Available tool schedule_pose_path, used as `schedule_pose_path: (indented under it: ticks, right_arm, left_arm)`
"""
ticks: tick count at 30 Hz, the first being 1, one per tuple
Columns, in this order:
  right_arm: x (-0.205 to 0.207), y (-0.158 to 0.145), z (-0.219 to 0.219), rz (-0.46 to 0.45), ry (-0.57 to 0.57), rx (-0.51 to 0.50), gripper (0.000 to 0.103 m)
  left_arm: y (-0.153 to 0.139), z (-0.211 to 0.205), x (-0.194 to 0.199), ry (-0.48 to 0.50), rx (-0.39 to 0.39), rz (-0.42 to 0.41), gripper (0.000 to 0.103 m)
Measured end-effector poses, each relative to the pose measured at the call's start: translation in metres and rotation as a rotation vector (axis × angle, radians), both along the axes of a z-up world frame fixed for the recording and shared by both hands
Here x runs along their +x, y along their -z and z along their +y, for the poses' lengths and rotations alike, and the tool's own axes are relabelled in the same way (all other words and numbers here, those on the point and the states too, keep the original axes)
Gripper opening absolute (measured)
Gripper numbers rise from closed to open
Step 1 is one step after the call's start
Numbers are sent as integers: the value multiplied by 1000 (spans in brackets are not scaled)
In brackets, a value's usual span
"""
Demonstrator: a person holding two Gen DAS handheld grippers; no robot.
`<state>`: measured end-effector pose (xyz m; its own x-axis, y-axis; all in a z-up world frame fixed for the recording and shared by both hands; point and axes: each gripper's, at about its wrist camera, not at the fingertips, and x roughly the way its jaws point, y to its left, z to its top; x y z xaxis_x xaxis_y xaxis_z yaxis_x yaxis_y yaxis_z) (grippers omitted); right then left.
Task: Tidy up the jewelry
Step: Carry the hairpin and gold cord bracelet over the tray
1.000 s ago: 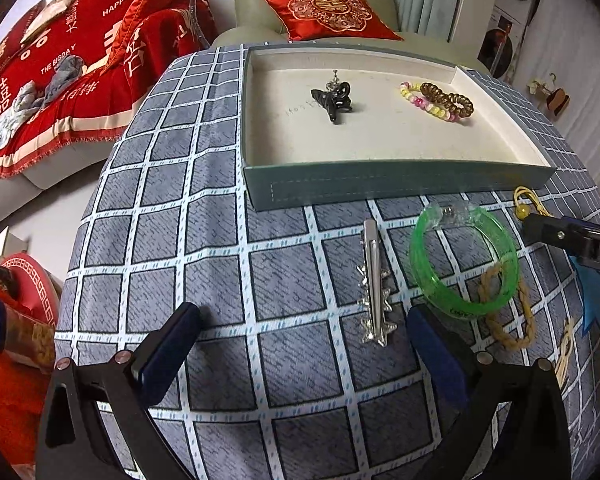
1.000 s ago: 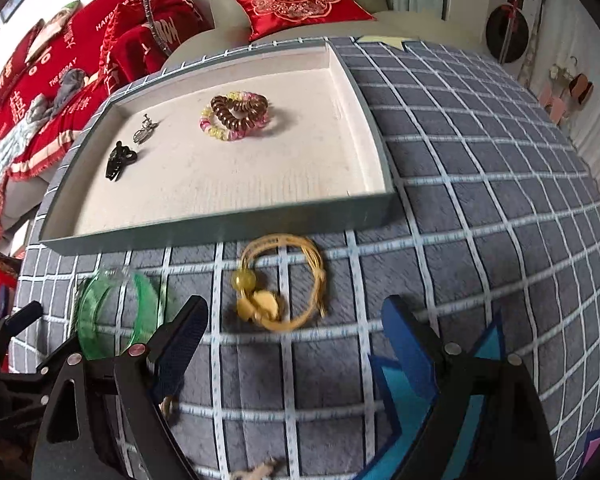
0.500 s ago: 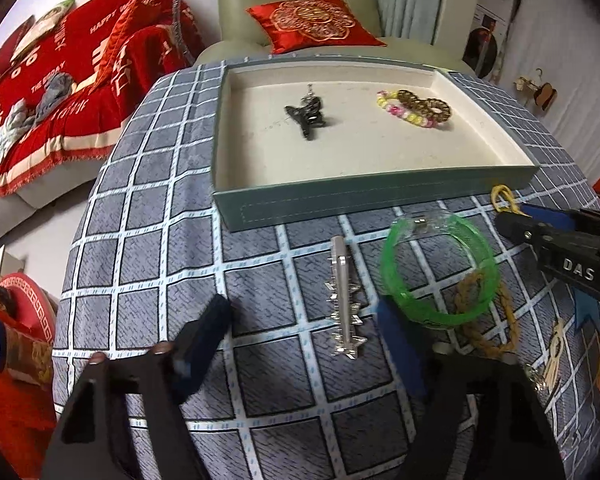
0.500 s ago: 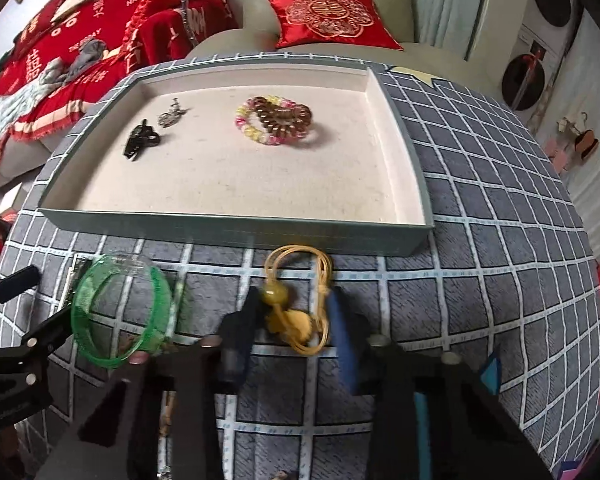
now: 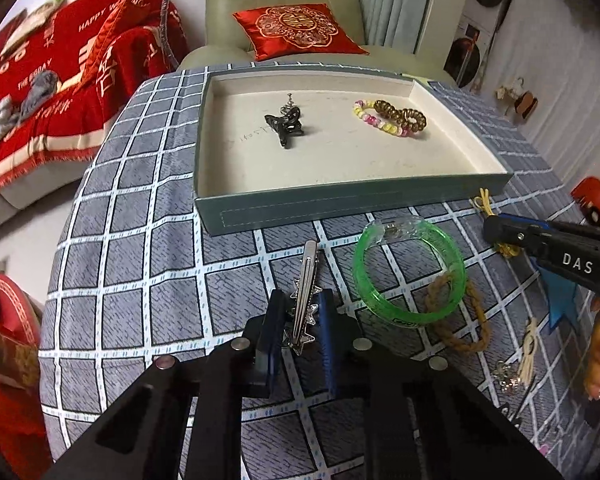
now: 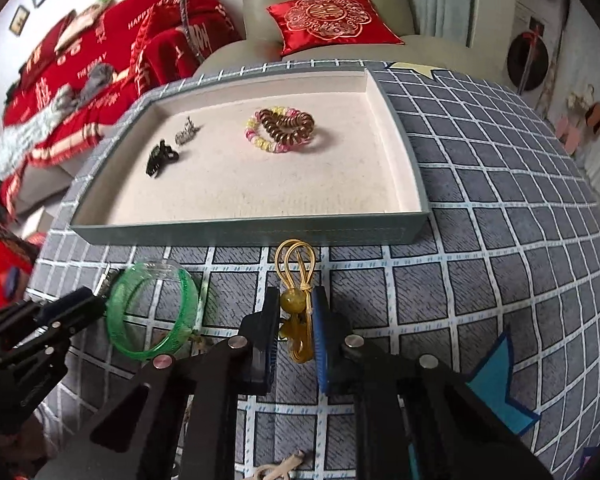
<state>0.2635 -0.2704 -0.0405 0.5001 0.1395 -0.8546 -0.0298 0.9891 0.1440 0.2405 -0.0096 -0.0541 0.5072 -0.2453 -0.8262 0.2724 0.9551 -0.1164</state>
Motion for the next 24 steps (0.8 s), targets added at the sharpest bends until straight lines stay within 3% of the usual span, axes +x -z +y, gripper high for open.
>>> schedule_pose_path:
  ticks: [12,24]
  right_arm:
    - [-13,-21,-19,-9,27,155,17]
    - [-7,-46,-24,-45,26,184,17]
  left_arm:
    - [-28,8,-11,16,-37,-56,32]
    - [-60,9,-1,14,-72,-118,32]
